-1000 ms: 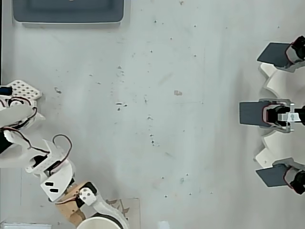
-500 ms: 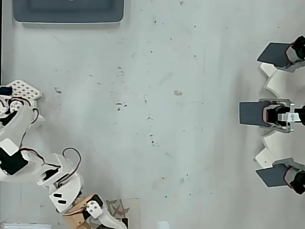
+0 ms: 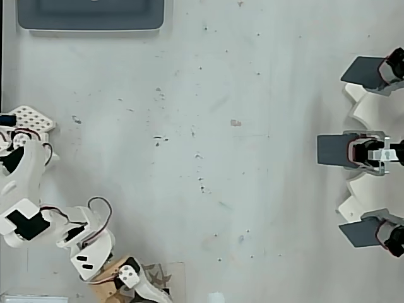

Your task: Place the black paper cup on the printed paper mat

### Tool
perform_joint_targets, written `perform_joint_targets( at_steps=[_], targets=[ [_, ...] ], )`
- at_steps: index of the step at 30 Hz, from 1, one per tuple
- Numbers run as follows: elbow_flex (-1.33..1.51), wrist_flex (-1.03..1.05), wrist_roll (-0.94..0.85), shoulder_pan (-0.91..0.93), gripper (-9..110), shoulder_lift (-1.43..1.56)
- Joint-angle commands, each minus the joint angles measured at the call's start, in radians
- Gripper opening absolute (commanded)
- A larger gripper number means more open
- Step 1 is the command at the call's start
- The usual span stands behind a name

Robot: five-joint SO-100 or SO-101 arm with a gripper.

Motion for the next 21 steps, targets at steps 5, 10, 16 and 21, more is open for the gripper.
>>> perform_joint_targets(
  at_steps=[5,10,16,21],
  targets=[
    [-0.031,-0.025,0.012,0.017,11,0.003],
    [-0.008,-0.025,0.014,0.034,22,0.023],
    [0.078,-0.023,0.014,0.078,37,0.091],
    [0.189,-0.023,0.014,0.106,46,0.187]
  ],
)
